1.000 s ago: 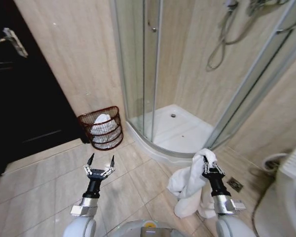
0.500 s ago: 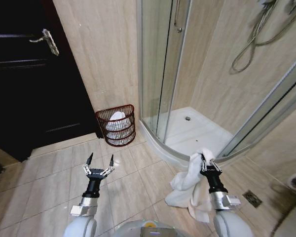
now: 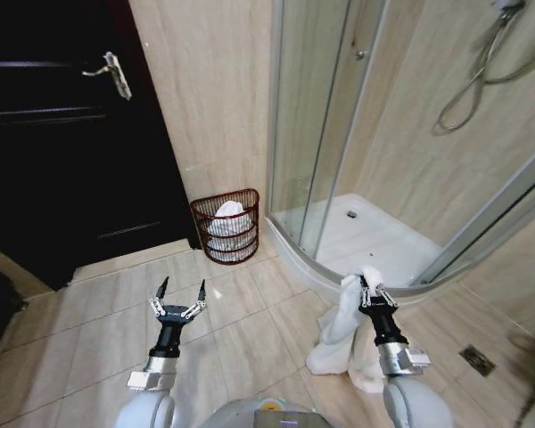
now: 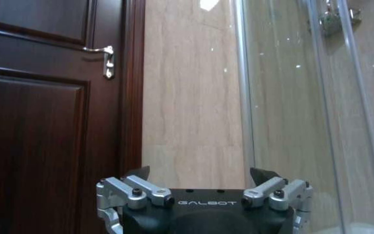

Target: Discard the used towel into the hamper.

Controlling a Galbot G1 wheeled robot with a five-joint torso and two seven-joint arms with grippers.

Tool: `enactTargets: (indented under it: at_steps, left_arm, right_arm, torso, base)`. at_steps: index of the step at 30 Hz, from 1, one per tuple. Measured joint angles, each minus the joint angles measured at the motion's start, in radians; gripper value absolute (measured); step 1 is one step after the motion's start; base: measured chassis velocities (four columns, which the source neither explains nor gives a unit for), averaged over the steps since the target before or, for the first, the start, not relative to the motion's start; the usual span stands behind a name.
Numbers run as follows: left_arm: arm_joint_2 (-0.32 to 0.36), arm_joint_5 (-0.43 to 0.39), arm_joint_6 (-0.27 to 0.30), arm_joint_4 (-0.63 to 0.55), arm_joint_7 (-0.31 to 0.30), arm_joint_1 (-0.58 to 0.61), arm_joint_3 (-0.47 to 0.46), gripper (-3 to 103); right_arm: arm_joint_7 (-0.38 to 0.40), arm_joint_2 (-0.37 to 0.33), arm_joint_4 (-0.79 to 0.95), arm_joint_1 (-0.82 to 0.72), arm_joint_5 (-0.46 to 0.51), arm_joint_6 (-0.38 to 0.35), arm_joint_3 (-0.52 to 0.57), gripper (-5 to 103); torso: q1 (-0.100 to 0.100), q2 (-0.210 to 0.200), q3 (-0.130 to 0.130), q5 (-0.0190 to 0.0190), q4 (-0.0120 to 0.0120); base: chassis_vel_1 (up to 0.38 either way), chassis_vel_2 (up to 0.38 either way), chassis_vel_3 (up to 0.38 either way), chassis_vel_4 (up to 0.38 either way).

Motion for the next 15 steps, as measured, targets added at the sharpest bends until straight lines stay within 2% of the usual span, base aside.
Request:
enactTargets:
  at_steps: [5,15]
  left_arm:
    - [-0.002,0.003,0.001,0.000,0.005,-0.001,0.000,100]
    - [-0.001,0.005,-0.001,0.005,0.006,-0.002,0.000,100]
  right_arm:
    - [-0.004,0.000,0.000,-0.002,0.002,0.007,-0.006,8]
    - [-0.004,-0.016,-0.007,-0.014,0.003,0.020,0.006,8]
  torso:
    - [0.000,0.000,0.000,0.0005,0.0000]
    - [0.000,0.000,0.000,0.0005,0.0000]
  base:
    - [0.023,0.023,-0.016,-0.016]
    - [0.045,0.046,0.071,0.077]
